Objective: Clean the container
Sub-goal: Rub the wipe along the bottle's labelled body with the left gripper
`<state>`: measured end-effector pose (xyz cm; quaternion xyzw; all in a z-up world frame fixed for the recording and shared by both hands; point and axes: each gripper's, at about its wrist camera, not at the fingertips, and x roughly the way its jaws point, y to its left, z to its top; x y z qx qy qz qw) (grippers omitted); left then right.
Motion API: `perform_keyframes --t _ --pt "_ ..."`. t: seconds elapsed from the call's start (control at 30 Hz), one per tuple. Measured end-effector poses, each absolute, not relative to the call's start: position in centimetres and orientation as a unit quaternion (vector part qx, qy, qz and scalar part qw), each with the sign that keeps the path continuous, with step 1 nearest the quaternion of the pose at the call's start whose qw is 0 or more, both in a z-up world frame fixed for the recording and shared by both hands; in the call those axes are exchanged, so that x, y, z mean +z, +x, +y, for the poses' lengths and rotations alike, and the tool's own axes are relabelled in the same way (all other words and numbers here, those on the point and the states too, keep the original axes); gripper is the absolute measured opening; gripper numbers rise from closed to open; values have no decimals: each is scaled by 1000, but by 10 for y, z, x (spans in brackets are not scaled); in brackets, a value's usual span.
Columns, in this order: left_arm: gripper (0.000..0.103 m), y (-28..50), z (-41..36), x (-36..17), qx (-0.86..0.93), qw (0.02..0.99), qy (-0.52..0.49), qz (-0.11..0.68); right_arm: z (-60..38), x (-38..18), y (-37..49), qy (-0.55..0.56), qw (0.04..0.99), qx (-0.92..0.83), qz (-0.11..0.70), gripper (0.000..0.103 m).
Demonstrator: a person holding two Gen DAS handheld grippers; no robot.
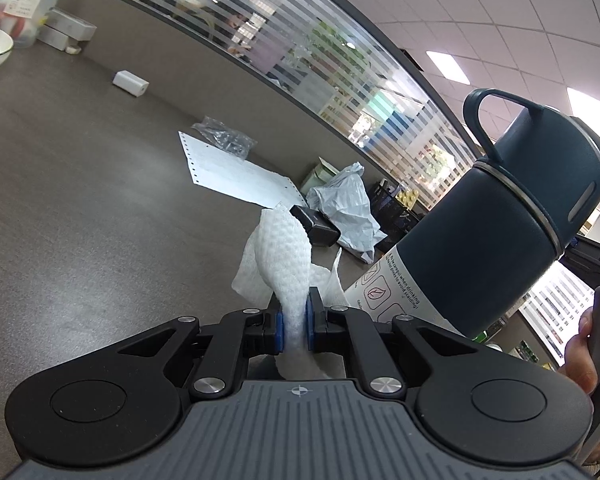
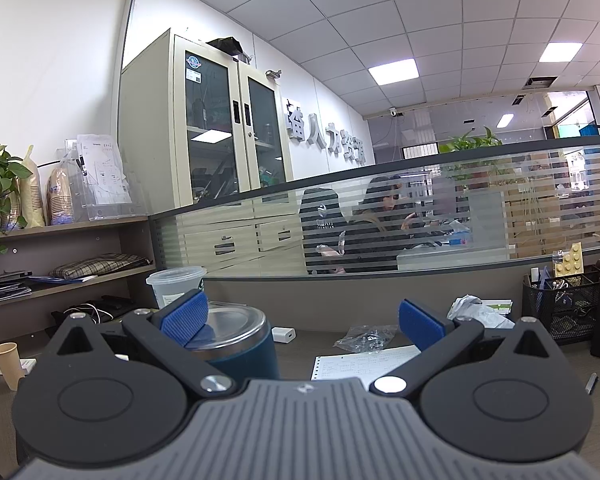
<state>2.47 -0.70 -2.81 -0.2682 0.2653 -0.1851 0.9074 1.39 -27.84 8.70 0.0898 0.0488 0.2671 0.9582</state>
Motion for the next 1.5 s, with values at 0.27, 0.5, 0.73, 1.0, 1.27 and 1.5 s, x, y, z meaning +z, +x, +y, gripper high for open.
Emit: perform_keyframes --t 0.27,0.5,0.73,1.0,1.27,1.5 --pt "12 26 -8 -32 -181 909 -261 270 -278 88 14 93 958 268 49 103" --pt "12 28 -8 -37 -178 908 -258 280 -278 87 16 92 958 268 49 103" --pt "12 30 -10 -44 -171 906 -251 294 -278 88 18 93 957 270 50 103" --pt "12 19 -7 -25 -172 912 -254 273 -277 89 20 94 956 272 50 103" --pt "13 16 -3 -20 -179 908 -265 270 -276 90 22 94 956 274 49 103" --pt "13 19 -5 -27 -170 906 -264 283 -276 89 22 98 954 278 49 103"
